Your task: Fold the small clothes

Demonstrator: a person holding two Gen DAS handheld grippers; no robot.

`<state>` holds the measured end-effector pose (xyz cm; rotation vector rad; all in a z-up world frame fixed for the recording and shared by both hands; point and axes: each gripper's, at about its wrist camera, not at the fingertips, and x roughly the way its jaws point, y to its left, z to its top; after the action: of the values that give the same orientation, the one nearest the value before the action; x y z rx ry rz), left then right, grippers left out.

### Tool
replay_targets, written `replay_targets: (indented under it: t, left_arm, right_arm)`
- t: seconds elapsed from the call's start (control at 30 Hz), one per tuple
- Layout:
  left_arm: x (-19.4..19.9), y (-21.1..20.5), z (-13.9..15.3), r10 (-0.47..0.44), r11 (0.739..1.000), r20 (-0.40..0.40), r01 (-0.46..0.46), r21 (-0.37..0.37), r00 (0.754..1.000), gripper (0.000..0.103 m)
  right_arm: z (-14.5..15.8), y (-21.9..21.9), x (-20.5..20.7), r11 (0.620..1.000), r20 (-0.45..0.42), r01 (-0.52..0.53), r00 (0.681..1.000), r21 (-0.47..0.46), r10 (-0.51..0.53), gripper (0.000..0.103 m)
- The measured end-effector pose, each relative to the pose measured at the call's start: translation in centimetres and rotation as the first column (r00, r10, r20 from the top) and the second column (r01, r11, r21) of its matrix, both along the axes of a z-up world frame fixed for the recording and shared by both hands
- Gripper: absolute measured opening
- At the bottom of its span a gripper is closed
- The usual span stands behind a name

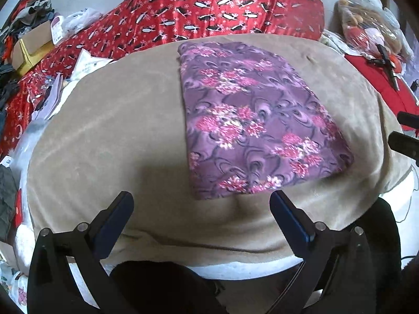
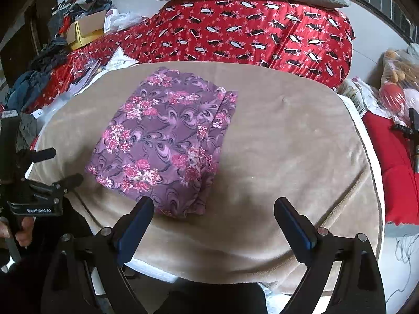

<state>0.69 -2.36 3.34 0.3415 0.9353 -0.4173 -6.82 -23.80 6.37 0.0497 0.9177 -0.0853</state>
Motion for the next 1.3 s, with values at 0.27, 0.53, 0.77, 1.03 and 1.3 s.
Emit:
replay_targets:
  t: [0.27,0.53,0.77,1.03,1.3]
  left_arm:
    - [-1.6,-0.9,1.5,-0.048,0.996,-0.011,0.047,-0.071,0.999,0.103]
    - [-1.9,-1.4,1.6,-0.052,0.996,-0.013,0.051,-0.067,0.999,0.103]
    - [-1.5,-1.1,1.1,-0.034,0.998,-0.037,0.031,-0.062,0.999,0.103]
    - [-1.1,-1.0,0.7,-0.021,0.998,-0.051,0.018,-0.057,0.998,0.103]
    - [-1.1,-1.1,0.7,-0.025,0.998,-0.059,0.021,-0.06,0.998,0.103]
  right_arm:
    - [-0.2,0.2,-0.1,1.0,-0.008,0.005,1.0,-0.008,-0.005,0.095]
    - [-0.4,0.1,0.0,1.0,-0.021,0.003,1.0,-0.027,-0.003,0.095]
    - [-0.6,-0.1,0.0,1.0,-0.033,0.011,0.999,-0.026,-0.012,0.095]
    - [-0.8,-0.1,0.1,1.0,-0.04,0.012,0.999,-0.025,-0.013,0.095]
    - [-0.9,-0.1,0.2,1.0,-0.048,0.009,0.999,-0.022,-0.01,0.095]
